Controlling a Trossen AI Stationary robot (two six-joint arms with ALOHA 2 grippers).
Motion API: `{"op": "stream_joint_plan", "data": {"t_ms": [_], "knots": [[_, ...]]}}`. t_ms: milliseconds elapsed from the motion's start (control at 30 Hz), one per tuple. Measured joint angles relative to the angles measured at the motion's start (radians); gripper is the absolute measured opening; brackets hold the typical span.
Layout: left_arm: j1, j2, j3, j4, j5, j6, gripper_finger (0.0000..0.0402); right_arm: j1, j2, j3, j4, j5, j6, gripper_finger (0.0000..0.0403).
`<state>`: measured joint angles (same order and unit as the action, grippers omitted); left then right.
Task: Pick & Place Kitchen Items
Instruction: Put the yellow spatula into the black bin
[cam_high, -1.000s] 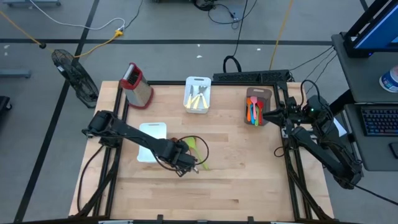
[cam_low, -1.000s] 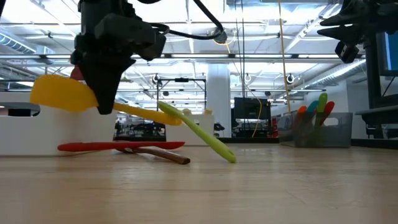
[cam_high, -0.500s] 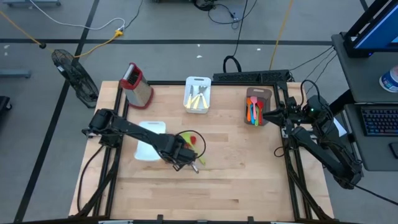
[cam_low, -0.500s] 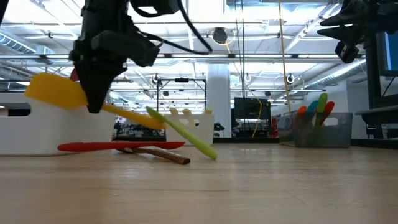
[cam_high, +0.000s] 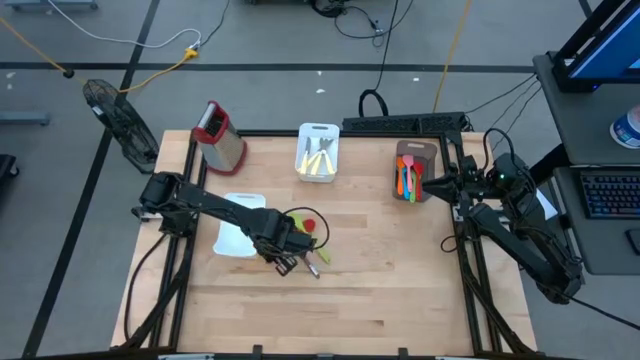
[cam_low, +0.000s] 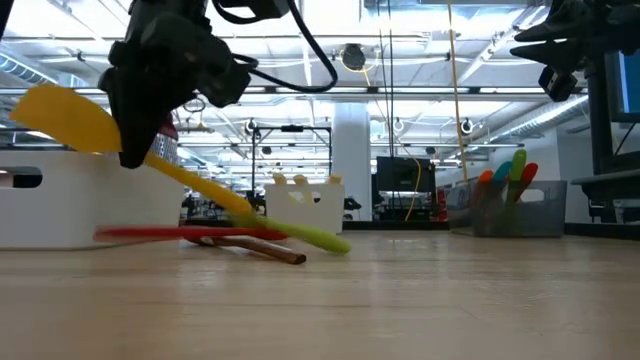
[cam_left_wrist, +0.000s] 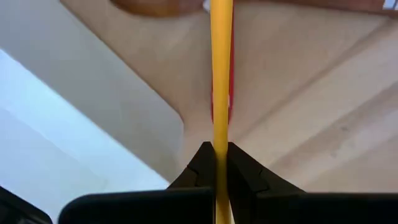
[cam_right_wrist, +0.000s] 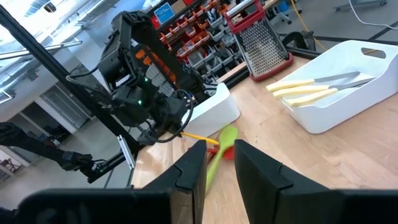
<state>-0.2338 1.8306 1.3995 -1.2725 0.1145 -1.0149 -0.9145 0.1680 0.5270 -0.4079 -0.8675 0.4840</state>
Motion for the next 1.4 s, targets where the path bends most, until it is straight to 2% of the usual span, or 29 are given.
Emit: {"op": "stream_joint_plan", "data": {"t_ms": [200,400,533,600,767,933,1000,1167,1400], "knots": [[0.026,-0.053,0.000,-0.015,0.069,-0.065,0.0006,0.000,0.000,0.000,0.000,0.001,-0.002,0.0073],[0.034,-0.163,0.000,-0.014,0.060,-0.148,0.0006,0.000,0.000,0.000,0.000,0.001,-0.001,0.0073],[0.033,-0.241,0.000,0.046,0.016,-0.213,0.0006,0.000,0.000,0.000,0.000,0.001,0.001,0.0073],[0.029,-0.273,0.000,0.129,-0.021,-0.220,0.0006,0.000,0.000,0.000,0.003,0.000,0.014,0.0073],[0.039,-0.313,0.000,0.485,-0.113,-0.139,0.0006,0.000,0.001,0.000,0.084,-0.002,0.092,0.0073],[0.082,-0.301,0.002,0.815,-0.120,-0.032,0.0006,0.000,0.001,0.000,0.248,-0.054,0.166,0.0073],[0.102,-0.291,0.003,0.892,-0.114,-0.014,0.0006,0.001,0.001,0.000,0.323,-0.061,0.190,0.0073],[0.156,-0.262,0.002,1.019,-0.052,-0.039,0.0006,0.001,0.001,0.000,0.527,-0.080,0.184,0.0073],[0.219,-0.172,0.003,1.223,0.107,-0.157,0.0006,0.001,0.013,0.001,0.756,-0.121,0.083,0.0073]]}}
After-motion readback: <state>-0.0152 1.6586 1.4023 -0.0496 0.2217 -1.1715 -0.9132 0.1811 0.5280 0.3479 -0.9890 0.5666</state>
